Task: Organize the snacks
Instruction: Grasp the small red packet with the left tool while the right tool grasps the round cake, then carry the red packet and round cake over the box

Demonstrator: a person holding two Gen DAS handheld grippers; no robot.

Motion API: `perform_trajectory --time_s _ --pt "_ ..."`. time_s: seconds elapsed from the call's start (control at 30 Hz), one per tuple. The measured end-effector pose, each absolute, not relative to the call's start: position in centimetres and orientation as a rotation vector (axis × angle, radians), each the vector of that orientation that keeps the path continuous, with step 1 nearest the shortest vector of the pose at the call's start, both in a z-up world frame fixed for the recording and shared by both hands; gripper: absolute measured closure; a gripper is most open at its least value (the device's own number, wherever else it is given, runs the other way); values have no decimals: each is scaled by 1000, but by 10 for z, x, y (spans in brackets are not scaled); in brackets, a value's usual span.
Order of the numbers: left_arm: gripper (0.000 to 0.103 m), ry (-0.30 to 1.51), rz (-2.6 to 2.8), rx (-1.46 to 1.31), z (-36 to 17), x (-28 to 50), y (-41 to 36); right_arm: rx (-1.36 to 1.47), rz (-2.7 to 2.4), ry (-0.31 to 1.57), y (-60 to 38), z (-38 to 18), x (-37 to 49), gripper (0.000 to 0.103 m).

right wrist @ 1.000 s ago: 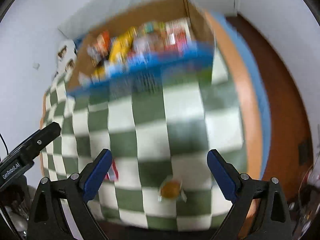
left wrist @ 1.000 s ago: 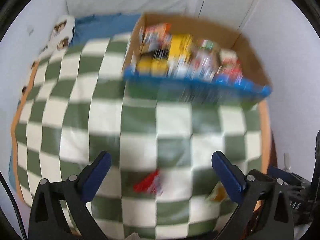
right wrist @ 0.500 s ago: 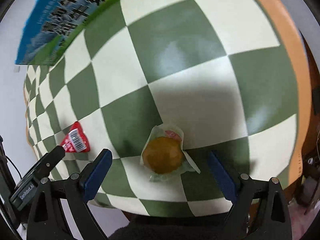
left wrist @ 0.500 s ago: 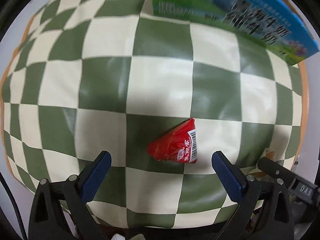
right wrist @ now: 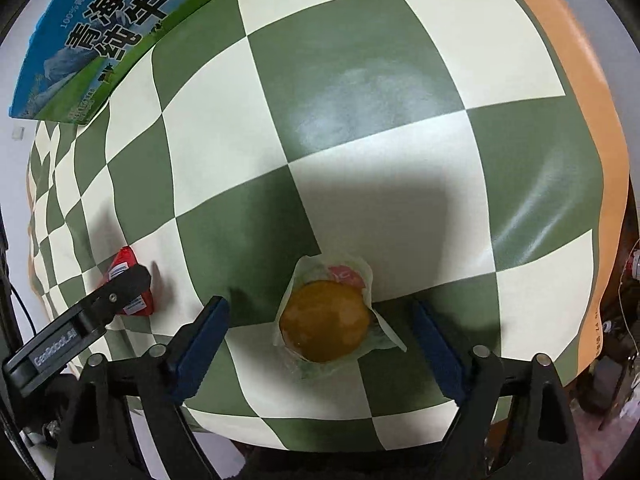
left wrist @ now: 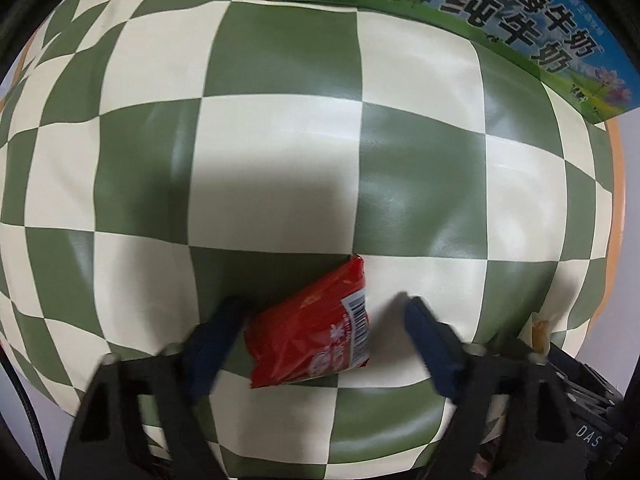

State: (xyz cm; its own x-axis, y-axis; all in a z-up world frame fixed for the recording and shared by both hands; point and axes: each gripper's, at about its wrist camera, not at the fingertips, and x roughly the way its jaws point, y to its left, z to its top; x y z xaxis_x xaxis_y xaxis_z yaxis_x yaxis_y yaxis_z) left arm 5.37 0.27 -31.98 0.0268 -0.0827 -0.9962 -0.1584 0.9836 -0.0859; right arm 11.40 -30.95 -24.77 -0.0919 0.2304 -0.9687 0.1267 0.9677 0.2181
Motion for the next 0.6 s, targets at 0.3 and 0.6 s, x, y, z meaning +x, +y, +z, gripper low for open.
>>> perform_trajectory --time_s 0.3,0.6 --pt "49 1515 65 -170 -325 36 0 229 64 1654 -301 -246 105 37" --pt "51 1524 34 -243 -315 4 13 151 127 1618 -274 -230 103 49"
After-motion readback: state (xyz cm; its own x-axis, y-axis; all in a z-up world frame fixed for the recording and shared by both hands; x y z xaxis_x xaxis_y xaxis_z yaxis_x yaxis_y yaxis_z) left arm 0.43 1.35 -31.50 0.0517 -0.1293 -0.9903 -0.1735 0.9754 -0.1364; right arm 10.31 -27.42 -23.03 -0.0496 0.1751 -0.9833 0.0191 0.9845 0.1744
